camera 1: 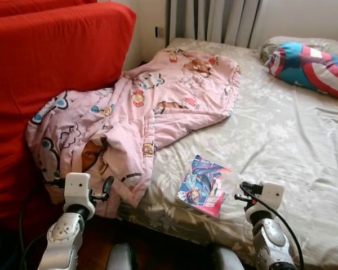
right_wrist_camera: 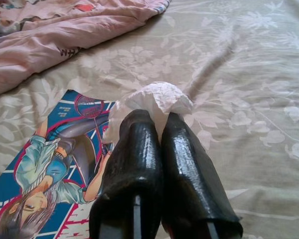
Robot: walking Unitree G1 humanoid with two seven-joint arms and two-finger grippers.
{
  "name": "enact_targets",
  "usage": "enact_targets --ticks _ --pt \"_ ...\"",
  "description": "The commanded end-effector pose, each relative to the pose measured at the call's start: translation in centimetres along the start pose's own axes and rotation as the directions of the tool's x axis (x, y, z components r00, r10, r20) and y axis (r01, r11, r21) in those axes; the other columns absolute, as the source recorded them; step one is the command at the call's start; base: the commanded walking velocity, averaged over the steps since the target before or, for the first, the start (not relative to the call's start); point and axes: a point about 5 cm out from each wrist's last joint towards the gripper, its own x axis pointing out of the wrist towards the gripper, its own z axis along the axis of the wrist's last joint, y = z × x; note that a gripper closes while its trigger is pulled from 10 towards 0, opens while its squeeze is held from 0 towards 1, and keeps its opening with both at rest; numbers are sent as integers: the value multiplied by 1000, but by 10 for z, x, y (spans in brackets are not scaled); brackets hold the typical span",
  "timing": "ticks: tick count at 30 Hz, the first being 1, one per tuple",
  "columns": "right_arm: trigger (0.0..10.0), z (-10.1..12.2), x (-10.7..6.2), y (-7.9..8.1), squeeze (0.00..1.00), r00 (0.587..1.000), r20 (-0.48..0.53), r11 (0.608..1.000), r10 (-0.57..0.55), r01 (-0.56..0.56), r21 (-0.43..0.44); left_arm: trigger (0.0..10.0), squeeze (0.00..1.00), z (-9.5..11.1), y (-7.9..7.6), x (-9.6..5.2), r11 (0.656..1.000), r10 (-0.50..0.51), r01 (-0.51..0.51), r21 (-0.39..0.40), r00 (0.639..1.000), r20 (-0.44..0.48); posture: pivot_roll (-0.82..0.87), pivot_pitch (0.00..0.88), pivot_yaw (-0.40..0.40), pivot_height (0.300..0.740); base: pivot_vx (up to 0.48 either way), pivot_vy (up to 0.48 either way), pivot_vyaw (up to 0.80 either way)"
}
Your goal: Clean up the room
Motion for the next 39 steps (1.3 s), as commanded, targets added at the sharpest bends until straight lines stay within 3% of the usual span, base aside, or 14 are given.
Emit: enact_targets --ticks 1,3,8,15,22,26,32,39 --pt "10000 -2 -3 -2 0 1000 1 1000 1 -1 -14 10000 0 -1 1 2 1000 11 -11 -19 1000 3 46 0 -41 597 0 0 0" --pt "10000 -15 -10 -12 0 995 -73 996 -68 63 -58 10000 0 -11 3 3 1000 16 -16 -14 999 -33 35 0 -30 597 0 0 0" --pt "10000 -34 -20 -24 0 971 -181 987 -155 146 -62 10000 0 -33 13 10 1000 11 -14 -17 984 -175 -10 0 0 631 0 0 0" --pt "10000 -49 -29 -31 0 938 -292 981 -184 157 -113 10000 0 -58 3 7 998 3 -23 -57 948 -319 -60 0 23 671 0 0 0" --pt "10000 -59 -39 -43 0 900 -391 972 -195 125 -197 10000 0 -87 -13 -8 995 -14 -33 -96 890 -455 -14 0 -24 716 0 0 0" --pt "10000 -65 -45 -48 0 872 -453 966 -184 77 -245 10000 0 -110 -31 -27 993 -10 -55 -104 840 -543 27 0 -90 740 0 0 0" --pt "10000 -76 -53 -45 0 846 -513 974 -146 33 -222 10000 0 -128 -49 -44 985 -13 -96 -144 788 -616 51 0 -115 740 0 0 0" --pt "10000 -92 -66 -41 0 799 -575 977 -174 65 -205 10000 0 -132 -47 -49 992 -40 -45 -116 768 -639 55 0 -94 740 0 0 0"
